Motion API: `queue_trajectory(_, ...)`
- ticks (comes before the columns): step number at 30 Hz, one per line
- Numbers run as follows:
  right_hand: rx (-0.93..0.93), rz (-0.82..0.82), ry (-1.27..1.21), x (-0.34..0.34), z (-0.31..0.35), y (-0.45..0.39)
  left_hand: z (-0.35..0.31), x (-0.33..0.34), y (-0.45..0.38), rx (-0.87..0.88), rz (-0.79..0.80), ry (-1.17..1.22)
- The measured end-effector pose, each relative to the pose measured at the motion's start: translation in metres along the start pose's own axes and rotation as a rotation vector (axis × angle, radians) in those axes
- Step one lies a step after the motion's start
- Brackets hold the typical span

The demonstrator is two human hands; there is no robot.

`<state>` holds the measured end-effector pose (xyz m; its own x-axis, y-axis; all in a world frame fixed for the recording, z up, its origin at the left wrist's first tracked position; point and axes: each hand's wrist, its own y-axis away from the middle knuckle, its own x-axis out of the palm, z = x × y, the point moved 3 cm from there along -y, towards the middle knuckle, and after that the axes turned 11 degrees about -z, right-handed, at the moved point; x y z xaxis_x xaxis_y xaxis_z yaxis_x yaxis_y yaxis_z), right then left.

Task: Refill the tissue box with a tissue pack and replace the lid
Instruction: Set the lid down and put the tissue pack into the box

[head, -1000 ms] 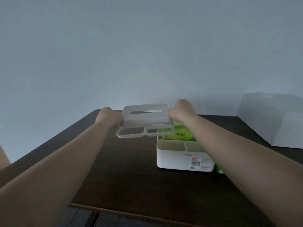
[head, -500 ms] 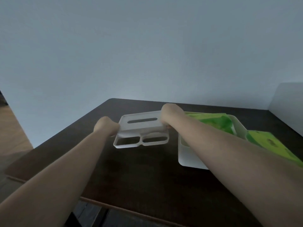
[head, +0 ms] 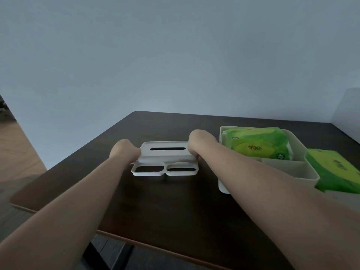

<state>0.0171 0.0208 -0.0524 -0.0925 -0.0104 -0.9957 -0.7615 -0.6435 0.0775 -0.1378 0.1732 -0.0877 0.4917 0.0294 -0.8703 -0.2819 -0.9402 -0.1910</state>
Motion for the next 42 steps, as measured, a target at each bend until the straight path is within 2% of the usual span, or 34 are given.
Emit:
queue_trajectory(3, -0.043, -0.063, -0.036, -0.010, 0.002, 0.004, -0.009, -0.004, 0.004, 0.049, -0.066, -0.011)
queue_trajectory(7, -0.080, -0.182, -0.154, -0.032, -0.008, 0.017, -0.046, -0.019, 0.021, 0.137, -0.145, 0.102)
queue_trajectory(10, -0.068, -0.376, -0.343, -0.056, -0.033, 0.028, -0.084, -0.026, 0.038, 0.193, -0.087, 0.192)
queue_trajectory(13, -0.022, -0.522, -0.423, -0.077, -0.072, 0.034, -0.123, -0.025, 0.059, 0.234, 0.009, 0.311)
queue_trajectory(17, 0.106, -0.577, -0.430, -0.089, -0.136, 0.039, -0.171, -0.017, 0.092, 0.300, 0.152, 0.477)
queue_trajectory(20, 0.252, -0.527, -0.402, -0.084, -0.184, 0.045, -0.195, -0.012, 0.111, 0.463, 0.310, 0.517)
queue_trajectory(22, 0.344, -0.483, -0.370, -0.073, -0.212, 0.049, -0.205, -0.009, 0.123, 0.641, 0.431, 0.360)
queue_trajectory(23, 0.377, -0.442, -0.348, -0.065, -0.223, 0.050, -0.208, -0.008, 0.126, 0.701, 0.438, 0.284)
queue_trajectory(25, 0.424, -0.326, -0.277, -0.050, -0.243, 0.049, -0.215, -0.008, 0.126, 0.724, 0.370, 0.234)
queue_trajectory(28, 0.460, -0.157, -0.204, -0.032, -0.263, 0.048, -0.223, -0.007, 0.125, 0.673, 0.241, 0.294)
queue_trajectory(34, 0.385, 0.010, -0.133, -0.033, -0.265, 0.079, -0.238, -0.020, 0.124, 0.581, 0.004, 0.543)
queue_trajectory(39, 0.346, 0.075, -0.139, -0.035, -0.271, 0.089, -0.245, -0.030, 0.119, 0.508, -0.193, 0.648)
queue_trajectory(42, 0.313, 0.080, -0.140, -0.030, -0.272, 0.087, -0.248, -0.025, 0.114, 0.503, -0.225, 0.600)
